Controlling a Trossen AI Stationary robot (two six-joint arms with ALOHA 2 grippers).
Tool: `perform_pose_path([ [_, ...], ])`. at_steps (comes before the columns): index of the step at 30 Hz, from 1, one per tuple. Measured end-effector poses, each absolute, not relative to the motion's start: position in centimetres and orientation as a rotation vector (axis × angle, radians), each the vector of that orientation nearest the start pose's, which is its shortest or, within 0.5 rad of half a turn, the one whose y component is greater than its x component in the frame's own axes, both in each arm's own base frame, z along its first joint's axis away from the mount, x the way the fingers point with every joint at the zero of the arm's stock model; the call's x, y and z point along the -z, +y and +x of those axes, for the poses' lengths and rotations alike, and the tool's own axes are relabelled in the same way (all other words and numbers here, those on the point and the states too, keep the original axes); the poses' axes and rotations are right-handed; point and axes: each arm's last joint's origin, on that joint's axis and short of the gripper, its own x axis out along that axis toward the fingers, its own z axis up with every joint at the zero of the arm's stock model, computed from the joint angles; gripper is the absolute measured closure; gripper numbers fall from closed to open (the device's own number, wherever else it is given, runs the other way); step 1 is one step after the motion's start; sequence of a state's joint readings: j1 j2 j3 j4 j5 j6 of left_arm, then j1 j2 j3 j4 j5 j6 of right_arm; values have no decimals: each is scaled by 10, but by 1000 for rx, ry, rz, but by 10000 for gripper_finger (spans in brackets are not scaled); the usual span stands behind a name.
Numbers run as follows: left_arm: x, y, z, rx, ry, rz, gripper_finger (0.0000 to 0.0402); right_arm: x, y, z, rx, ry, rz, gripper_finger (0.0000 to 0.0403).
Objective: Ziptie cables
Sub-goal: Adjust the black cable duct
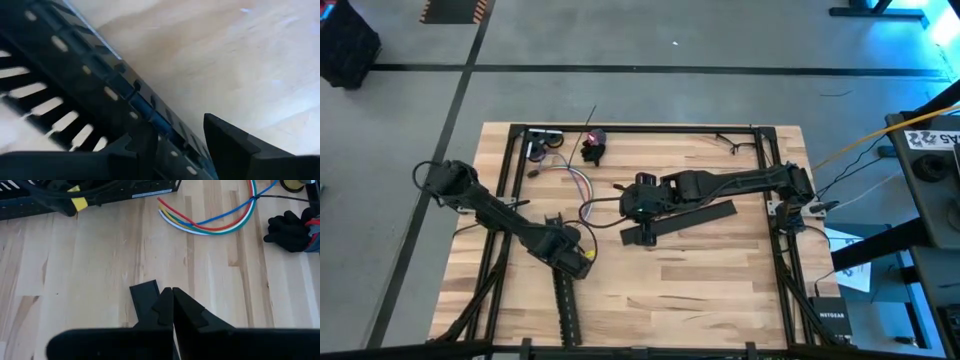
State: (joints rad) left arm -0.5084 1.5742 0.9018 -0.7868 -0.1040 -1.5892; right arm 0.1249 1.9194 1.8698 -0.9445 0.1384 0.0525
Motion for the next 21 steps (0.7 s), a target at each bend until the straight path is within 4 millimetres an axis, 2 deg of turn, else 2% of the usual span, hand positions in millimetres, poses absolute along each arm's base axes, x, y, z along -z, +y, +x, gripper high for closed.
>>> perform_pose_path([
  [2,-156,-127,233,-744,1250,-827,263,-319,47,408,38,983,-82,403],
  [5,-149,-130,239,-662,1256,-775,298,-319,47,408,38,983,-84,403],
  [9,-151,-132,241,-569,1283,-690,367,-325,47,401,39,991,-81,403],
  [11,-159,-133,242,-513,1300,-623,389,-333,48,393,41,995,-72,403],
  [16,-187,-135,250,-218,1269,-317,391,-359,45,368,58,983,-11,403],
  [21,-198,-127,263,-52,1230,-94,400,-381,51,346,66,944,55,403],
])
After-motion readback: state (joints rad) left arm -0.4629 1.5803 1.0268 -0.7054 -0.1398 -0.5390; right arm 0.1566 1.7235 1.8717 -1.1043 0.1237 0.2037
